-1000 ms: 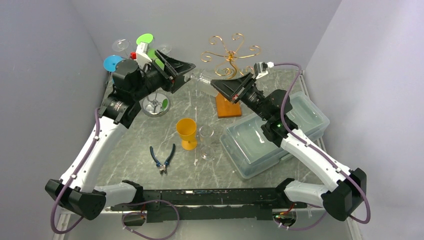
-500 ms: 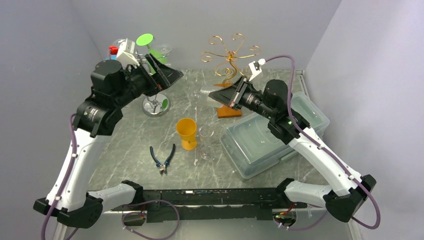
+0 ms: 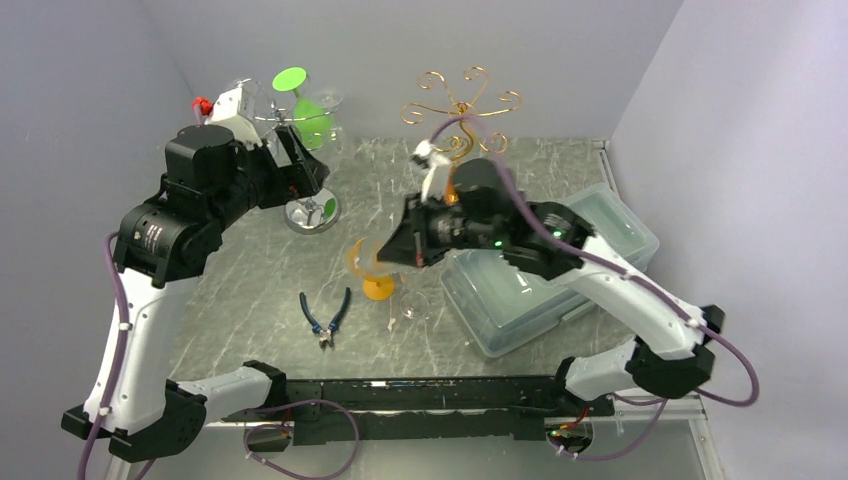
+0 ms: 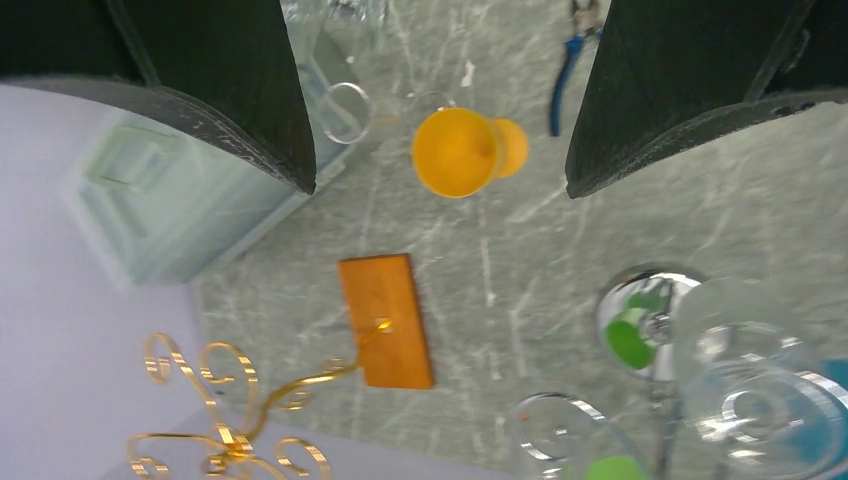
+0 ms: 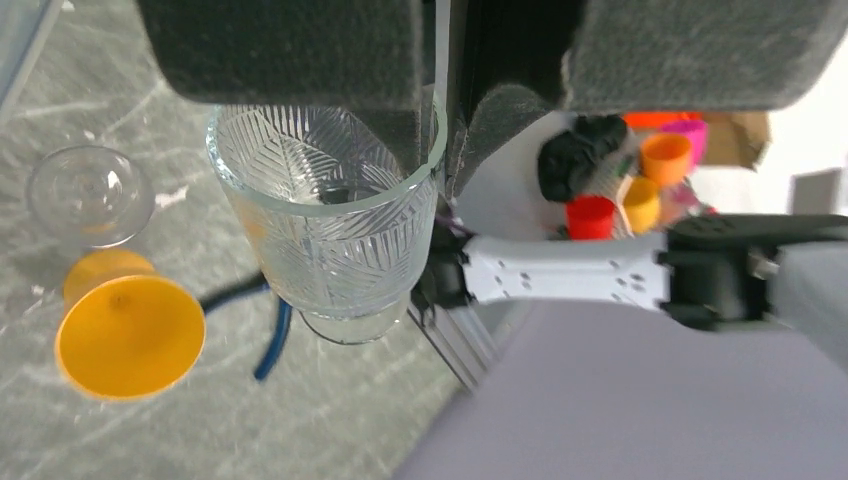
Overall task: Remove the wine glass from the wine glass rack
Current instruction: Place the wine glass at the center of the board.
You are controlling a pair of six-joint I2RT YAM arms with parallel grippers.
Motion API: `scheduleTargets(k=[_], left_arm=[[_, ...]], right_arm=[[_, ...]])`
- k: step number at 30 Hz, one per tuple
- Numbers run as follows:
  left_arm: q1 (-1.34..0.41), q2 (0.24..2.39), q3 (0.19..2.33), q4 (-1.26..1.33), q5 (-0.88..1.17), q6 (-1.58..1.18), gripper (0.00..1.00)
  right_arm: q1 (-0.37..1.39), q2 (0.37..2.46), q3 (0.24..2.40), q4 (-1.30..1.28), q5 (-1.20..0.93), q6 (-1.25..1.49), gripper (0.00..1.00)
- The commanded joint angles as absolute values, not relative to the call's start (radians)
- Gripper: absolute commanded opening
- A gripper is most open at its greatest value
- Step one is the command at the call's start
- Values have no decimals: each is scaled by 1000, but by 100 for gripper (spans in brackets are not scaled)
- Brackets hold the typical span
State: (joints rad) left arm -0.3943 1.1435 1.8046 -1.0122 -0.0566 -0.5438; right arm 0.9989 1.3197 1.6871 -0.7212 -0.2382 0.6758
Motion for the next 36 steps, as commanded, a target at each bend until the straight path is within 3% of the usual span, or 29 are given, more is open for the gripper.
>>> scheduleTargets(k=[1,13,33,36], left_arm=[[-396,1136,1841,-1113,-236,-496,100],[-396,1042,1771,-1123,-421,-526,99],[-396,978,1675,-1097,-474,-545,100],[-396,981,1668,-1099,-475,-546,100]], right_arm=[[1135,1437,1793,-882,-95,555,0],[1282,1750,1768,-951,58,481,0],[1338,1995,1805,-915,177,469,0],[1346,2007,1822,-933,197,467,10]])
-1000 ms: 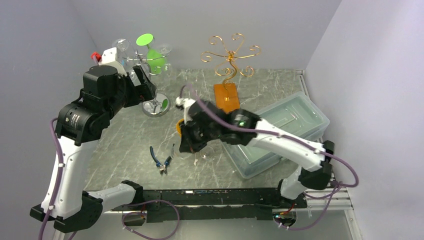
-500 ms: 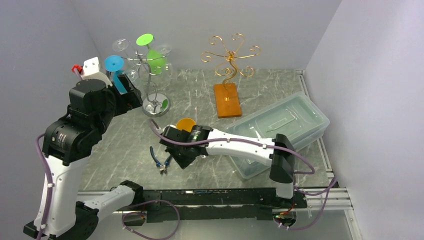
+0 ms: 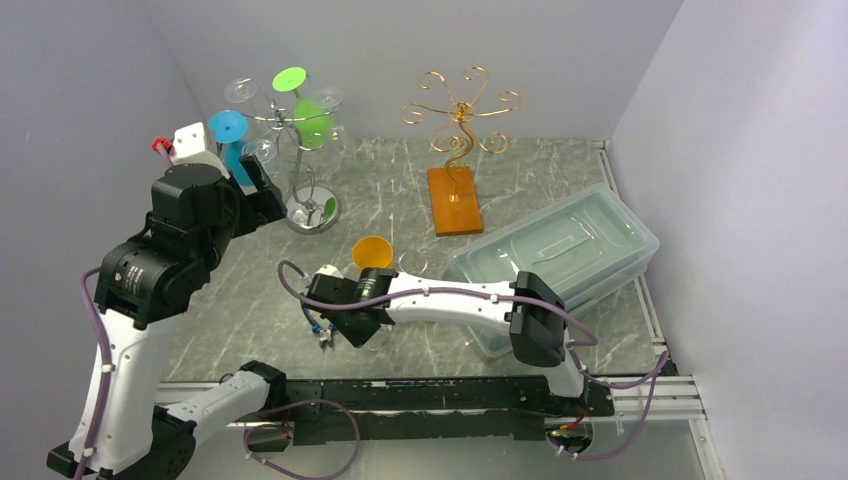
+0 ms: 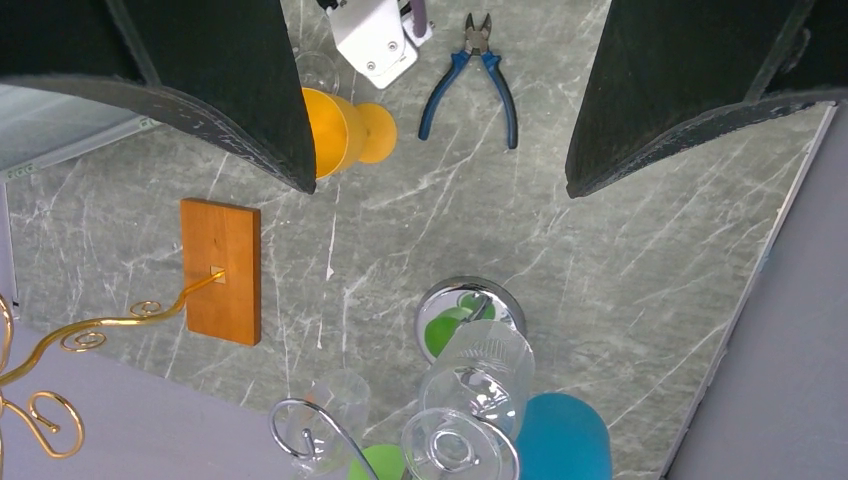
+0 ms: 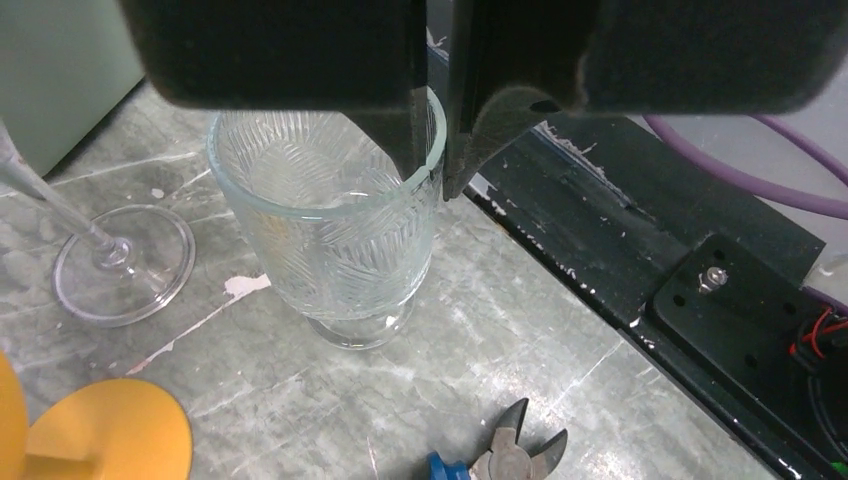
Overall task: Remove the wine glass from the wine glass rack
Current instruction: Place the wine glass at the center of the board, then pick up the wine glass from the wine rack.
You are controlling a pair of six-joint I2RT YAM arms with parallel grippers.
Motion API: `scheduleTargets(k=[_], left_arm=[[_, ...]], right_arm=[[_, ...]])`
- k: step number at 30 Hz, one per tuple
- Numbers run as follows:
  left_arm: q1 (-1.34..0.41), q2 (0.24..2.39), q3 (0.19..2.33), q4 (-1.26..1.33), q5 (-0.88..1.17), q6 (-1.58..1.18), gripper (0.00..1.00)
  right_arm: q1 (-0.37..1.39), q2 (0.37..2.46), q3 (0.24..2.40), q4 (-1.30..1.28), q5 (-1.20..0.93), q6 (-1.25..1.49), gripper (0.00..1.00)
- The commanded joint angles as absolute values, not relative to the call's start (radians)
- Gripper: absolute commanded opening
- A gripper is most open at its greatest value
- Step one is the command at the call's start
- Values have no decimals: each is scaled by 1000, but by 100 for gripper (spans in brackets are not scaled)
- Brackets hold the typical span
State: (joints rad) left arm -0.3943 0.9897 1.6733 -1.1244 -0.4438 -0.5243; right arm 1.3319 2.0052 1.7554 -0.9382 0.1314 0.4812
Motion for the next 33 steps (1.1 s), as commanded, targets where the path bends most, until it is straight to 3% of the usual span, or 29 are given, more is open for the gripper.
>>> scheduleTargets(k=[1,6,14,23,33], left_arm=[[-396,980,1666,-1100,-476,-546,99],[-396,974,1663,-1082,-456,-525,99],[-396,1009,1721,-1107,-467,-512,100],[-396,1103,1803,-1146,-598,-474,99],[-380,1325,1954,-1118,-666,-429,100]], right_arm=[[1348,2008,1825,-936,197,468,15],[1351,1982,1845,-957,207,468,34],[1356,1874,1895,-991,203,462,47],[1263,1720,1884,-962,202,432,76],[1054,1540,1788,-837,86,433,84]])
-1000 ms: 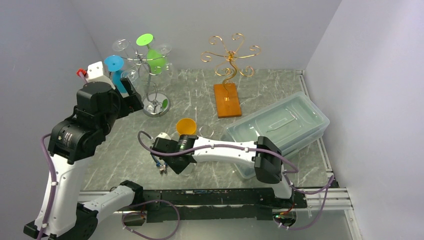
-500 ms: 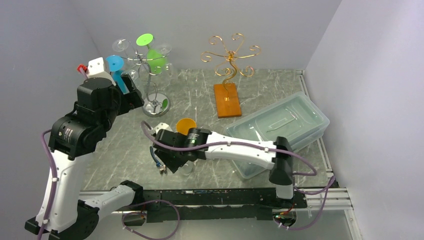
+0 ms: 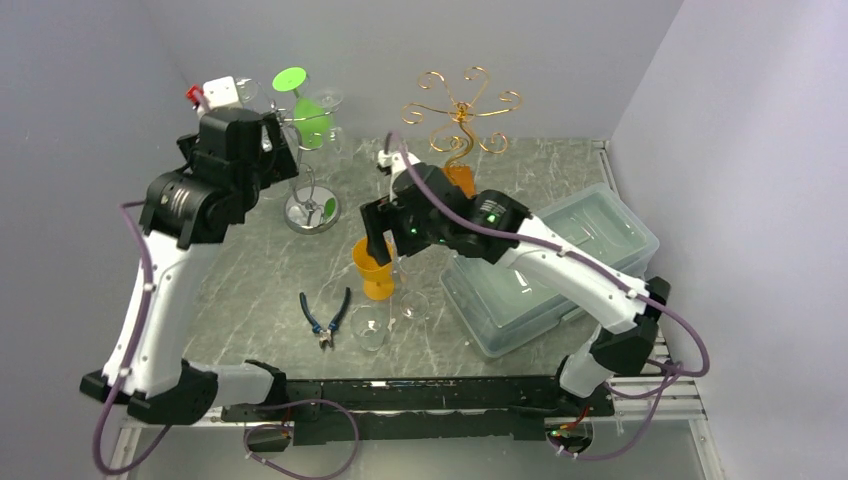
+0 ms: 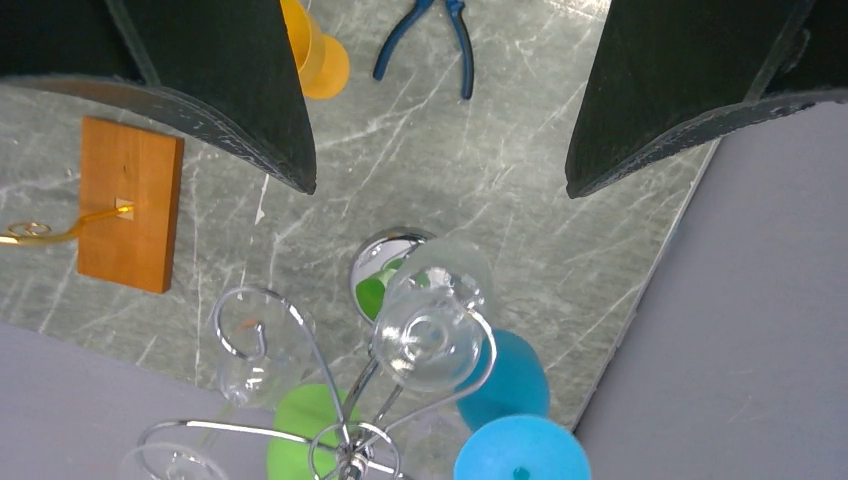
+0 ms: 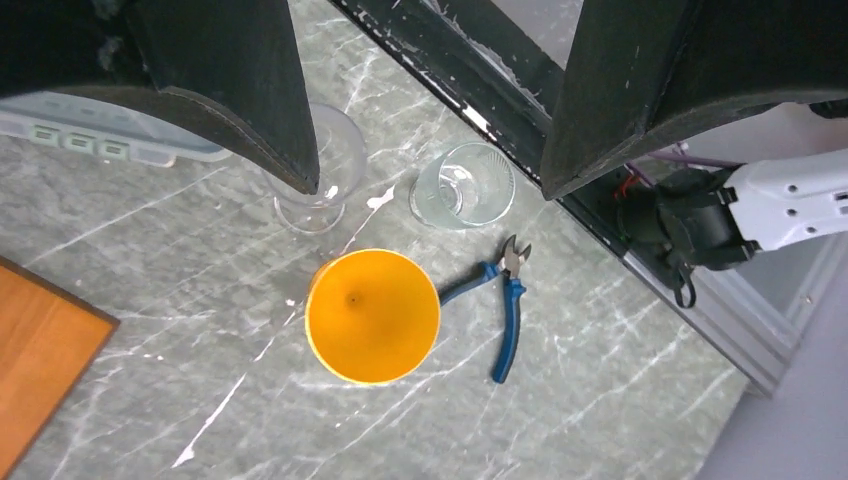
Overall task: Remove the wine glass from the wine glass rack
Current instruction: Pick up the wine glass from the wine rack.
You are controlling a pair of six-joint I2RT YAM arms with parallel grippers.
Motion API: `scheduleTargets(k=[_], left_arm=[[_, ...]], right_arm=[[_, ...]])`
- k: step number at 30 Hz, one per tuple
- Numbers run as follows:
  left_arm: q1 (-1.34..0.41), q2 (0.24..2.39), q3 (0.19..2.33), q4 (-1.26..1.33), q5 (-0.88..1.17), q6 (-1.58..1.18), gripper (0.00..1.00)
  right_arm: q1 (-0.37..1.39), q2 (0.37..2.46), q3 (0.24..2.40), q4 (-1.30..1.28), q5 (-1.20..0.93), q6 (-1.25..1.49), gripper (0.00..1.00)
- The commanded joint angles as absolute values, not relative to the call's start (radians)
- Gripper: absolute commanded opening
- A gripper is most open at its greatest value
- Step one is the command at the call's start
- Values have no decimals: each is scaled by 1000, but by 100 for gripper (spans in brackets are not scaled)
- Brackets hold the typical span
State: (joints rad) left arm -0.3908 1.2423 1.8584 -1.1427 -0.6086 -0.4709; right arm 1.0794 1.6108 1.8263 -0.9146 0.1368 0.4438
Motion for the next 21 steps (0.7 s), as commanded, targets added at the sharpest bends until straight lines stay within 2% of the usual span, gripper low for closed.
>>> scheduleTargets(k=[1,7,21], left_arm=[[-375,1354,1974,-1118,-674,-421,100],[-311,1470,2023,-1086,-676,-403,99],[-230,1552,2021,-1029,-581,-397,81]], right_arm=[[1049,1527,1775,-830,86,436,84],[1036,1465,1718,-802,90,446,84],[1022,1398,1647,-757,80,453,85]])
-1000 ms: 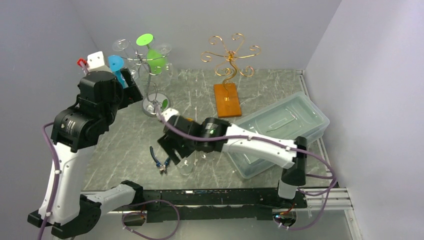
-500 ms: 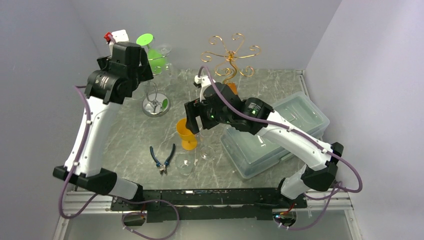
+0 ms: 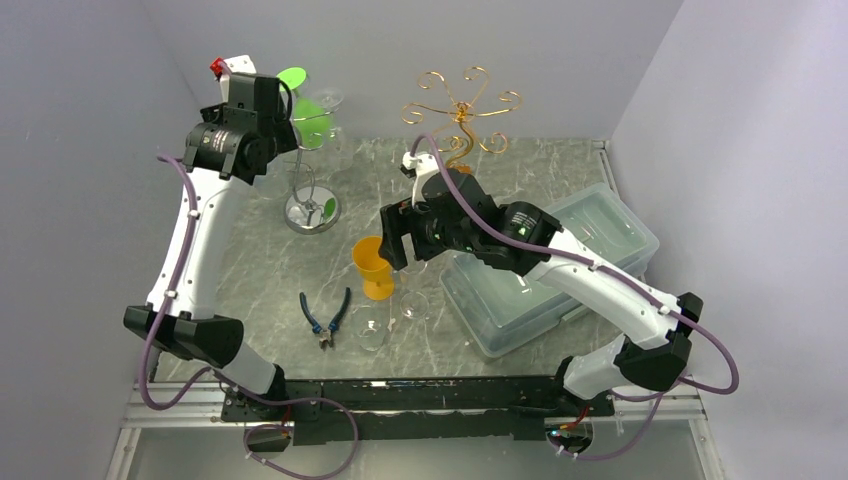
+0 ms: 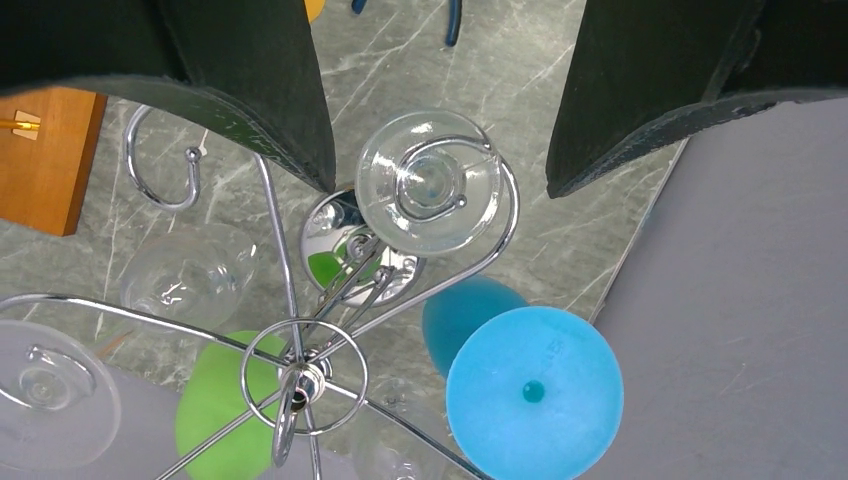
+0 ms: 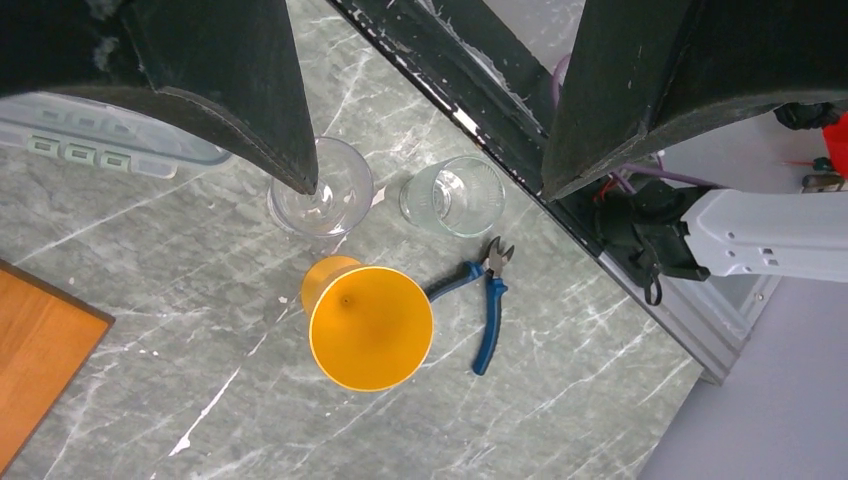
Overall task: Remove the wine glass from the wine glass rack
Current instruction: Pick up the wine glass from the wine rack.
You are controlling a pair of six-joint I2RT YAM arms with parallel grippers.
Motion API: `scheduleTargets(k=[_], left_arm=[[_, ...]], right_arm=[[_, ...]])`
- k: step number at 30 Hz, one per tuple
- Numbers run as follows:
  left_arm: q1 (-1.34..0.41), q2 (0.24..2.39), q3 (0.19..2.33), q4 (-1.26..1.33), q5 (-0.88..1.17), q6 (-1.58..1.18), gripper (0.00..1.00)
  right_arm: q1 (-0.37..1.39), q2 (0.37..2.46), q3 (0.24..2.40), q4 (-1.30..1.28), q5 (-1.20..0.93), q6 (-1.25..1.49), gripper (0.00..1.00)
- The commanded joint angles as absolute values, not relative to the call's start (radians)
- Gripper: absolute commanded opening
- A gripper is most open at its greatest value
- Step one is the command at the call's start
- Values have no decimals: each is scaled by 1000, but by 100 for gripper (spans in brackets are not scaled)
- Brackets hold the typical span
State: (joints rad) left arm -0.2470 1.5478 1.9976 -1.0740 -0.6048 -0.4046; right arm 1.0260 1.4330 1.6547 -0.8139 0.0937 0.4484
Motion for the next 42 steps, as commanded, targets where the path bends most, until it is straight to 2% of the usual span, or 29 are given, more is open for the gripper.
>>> scheduleTargets(k=[1,25,37,42], left_arm=[[-227,1555,2019,-1027,-576,-396,81],[-207,1583,1987,-1012,-515,-408,67],[-207,1582,1967,-1012,-515,-410,68],[-207,1571,1959,-1012,-516,-415,74]], right_arm=[[1022,1398,1646,-756,80,453,85],[1015,1389,1609,-732,71,460,86],[1014,1395,1611,-726,65,462,86],[1014,1392,1606,-720,67,463,86]])
